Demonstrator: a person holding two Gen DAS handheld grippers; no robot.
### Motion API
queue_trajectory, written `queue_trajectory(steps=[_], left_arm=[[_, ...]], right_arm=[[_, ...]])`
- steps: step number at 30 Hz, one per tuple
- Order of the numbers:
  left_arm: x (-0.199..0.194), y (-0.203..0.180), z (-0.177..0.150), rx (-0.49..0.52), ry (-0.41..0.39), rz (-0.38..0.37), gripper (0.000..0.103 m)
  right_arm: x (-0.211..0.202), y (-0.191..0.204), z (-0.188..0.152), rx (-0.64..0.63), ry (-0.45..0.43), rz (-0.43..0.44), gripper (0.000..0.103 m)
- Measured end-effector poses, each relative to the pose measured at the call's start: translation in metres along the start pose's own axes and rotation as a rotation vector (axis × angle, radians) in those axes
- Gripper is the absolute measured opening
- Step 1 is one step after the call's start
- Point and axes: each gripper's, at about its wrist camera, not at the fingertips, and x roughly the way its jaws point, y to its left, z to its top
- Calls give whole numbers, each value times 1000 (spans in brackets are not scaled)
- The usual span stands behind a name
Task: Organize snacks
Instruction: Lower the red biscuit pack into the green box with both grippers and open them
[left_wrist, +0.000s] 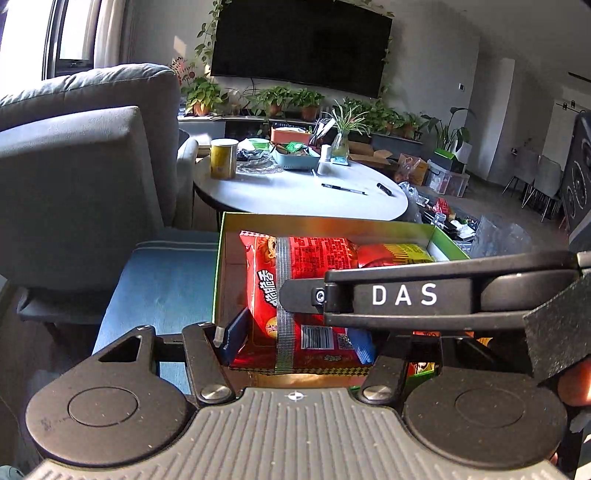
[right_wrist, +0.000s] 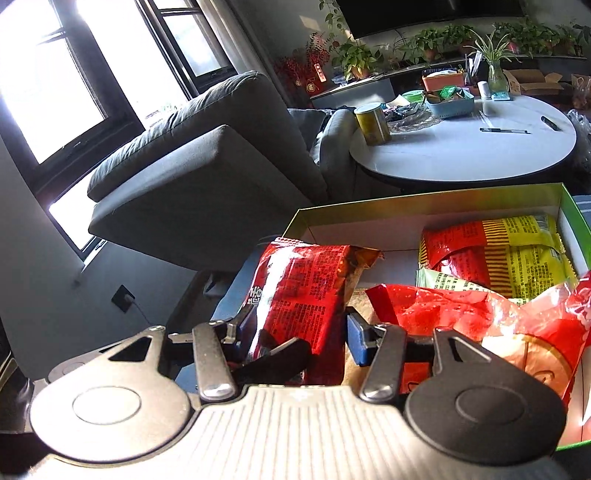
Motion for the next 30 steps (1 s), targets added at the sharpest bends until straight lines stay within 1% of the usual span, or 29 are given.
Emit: queue_trajectory(steps=[9, 16, 23, 30], left_arm=[[-6, 1, -6, -2, 14, 7, 54], [-10, 0, -15, 1, 42, 19, 56], [-24, 3, -15, -10, 23, 26, 58], [-46, -1, -18, -18, 8, 38, 59]], right_arm=[[2, 2, -3, -6, 25, -1, 53], [0, 4, -8, -17, 36, -16, 53], [-10, 6, -11, -13, 30, -18, 53], [-30, 15, -14, -25, 3, -8, 53]])
